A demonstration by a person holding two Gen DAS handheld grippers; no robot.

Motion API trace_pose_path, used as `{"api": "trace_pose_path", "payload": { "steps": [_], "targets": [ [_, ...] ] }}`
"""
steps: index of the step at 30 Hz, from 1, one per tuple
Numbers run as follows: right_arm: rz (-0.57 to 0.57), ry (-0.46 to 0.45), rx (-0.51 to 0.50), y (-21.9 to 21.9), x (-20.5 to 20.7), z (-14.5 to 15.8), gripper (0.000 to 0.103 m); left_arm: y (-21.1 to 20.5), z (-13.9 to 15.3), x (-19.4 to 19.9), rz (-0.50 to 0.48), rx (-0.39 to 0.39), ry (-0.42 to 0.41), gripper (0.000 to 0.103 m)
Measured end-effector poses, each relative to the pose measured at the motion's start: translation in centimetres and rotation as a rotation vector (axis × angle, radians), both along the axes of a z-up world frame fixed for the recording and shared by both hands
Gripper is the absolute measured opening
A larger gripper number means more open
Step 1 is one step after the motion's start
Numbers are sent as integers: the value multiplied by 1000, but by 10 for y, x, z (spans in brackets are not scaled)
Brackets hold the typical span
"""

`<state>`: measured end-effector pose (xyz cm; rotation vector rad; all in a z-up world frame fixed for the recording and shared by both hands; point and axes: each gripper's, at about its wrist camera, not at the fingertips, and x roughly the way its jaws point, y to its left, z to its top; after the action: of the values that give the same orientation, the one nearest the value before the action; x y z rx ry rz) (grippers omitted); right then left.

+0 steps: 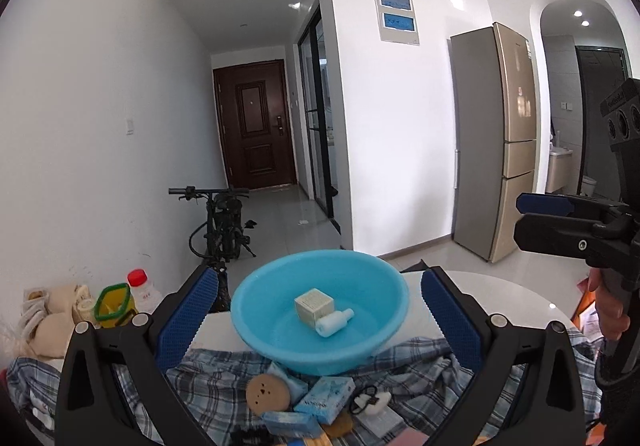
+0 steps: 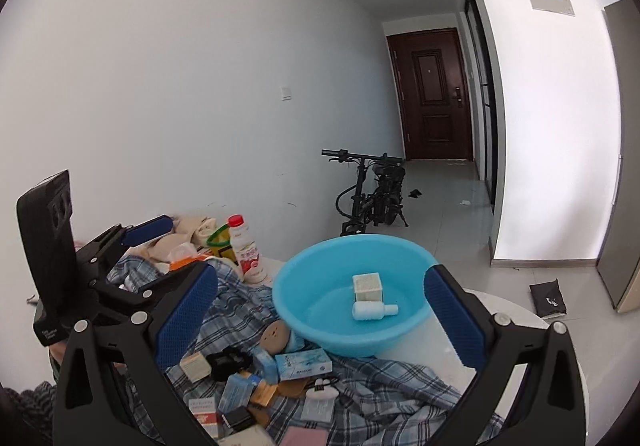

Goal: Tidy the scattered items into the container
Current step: 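Withdraw both open tools from the basin back over the shirt, then move both tools over the item pile toward the packages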

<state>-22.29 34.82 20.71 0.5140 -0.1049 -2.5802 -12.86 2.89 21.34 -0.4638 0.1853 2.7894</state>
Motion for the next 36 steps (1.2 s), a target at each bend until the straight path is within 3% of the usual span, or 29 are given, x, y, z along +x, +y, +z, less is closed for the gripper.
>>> {"api": "trace_pose_path", "payload": {
  "steps": [8, 16, 22, 25, 28, 31, 36],
  "targets": [
    [-7, 47, 90, -1, 75, -20, 103, -24, -18, 81, -16, 1, -44, 103],
    [-128, 28, 172, 3, 119, -72, 103, -47, -51, 127, 69, 20, -44, 103],
    [-215, -42, 148, 8, 142, -102, 103, -43, -77, 136, 142, -19, -28, 103],
    [-259, -55, 130, 9, 155, -114, 103, -45, -94, 143, 152, 28, -57, 103],
    [-298, -50, 197, 3, 160, -127, 103, -47, -109, 146, 122, 82, -107, 103],
    [-289, -102, 281, -3, 154, -140, 103, -41, -124, 142, 130, 63, -147, 103],
    [-211, -181, 238, -4, 157, -157, 103, -36, -142, 144, 158, 7, -177, 103]
  ]
}}
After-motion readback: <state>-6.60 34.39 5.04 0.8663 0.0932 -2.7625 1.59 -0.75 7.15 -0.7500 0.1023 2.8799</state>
